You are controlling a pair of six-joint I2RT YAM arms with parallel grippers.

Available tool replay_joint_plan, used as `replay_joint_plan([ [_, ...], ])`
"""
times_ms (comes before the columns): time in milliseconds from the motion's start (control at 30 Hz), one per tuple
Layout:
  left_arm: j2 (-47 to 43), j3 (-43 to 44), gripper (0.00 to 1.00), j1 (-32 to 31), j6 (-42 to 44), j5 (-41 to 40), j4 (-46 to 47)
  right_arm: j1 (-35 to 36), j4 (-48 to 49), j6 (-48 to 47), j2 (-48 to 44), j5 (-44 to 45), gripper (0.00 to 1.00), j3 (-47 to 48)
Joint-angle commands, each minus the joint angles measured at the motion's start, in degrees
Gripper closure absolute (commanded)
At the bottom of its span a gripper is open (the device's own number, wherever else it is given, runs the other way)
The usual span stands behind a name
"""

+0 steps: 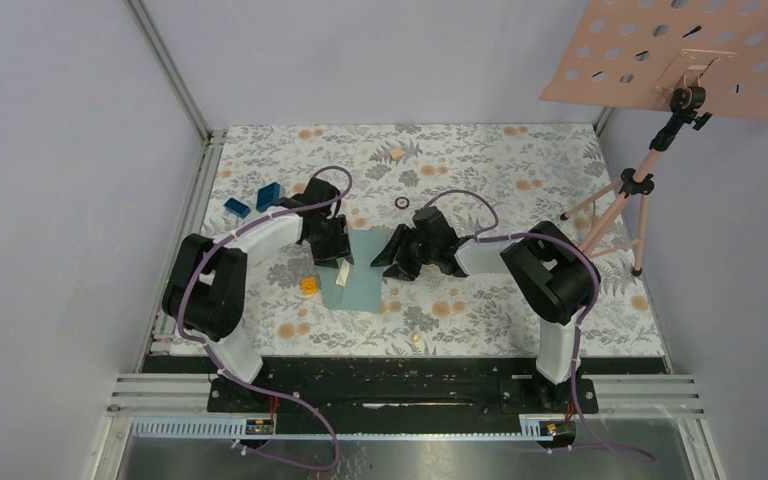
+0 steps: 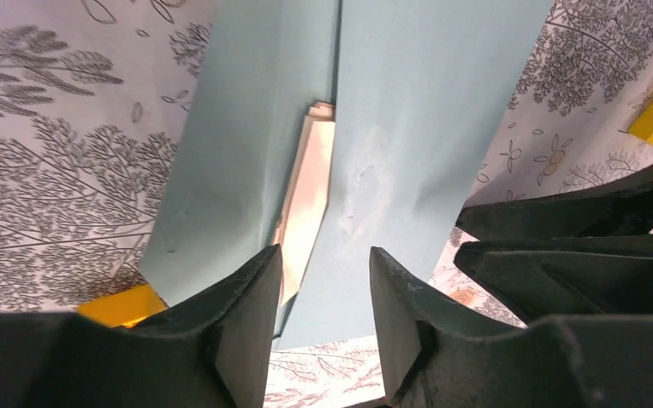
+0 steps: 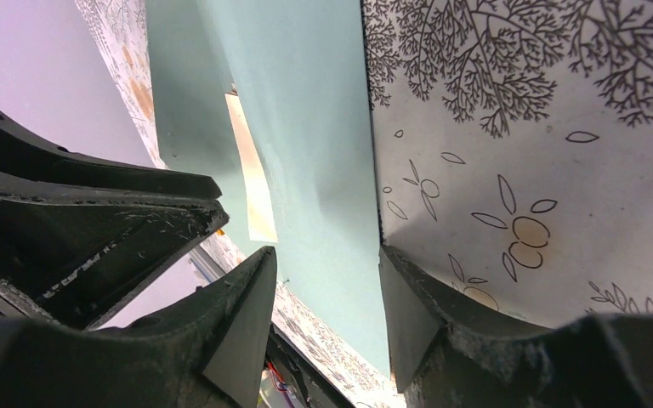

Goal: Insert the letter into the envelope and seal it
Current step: Place the letter in the envelope.

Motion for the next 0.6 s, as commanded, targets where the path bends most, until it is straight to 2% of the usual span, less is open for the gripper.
replay_joint_plan([
  [0,-1.91,1.62,0.59,-0.11,0.57,-3.37,-0.34,0.71,-2.48,-0.60,1.70,0.94,0.44,-1.40],
  [333,3.34,2.05,0.60,-0.20,0.07,-1.29,1.22,0.69,-2.77,-0.77,1.70,0.75,0.44,-1.09],
  [567,5.32,2.27,0.60,-0.46,-1.06,4.78,2.37,0.71,-2.65,-0.68,2.05,0.61,0.45,-0.82],
])
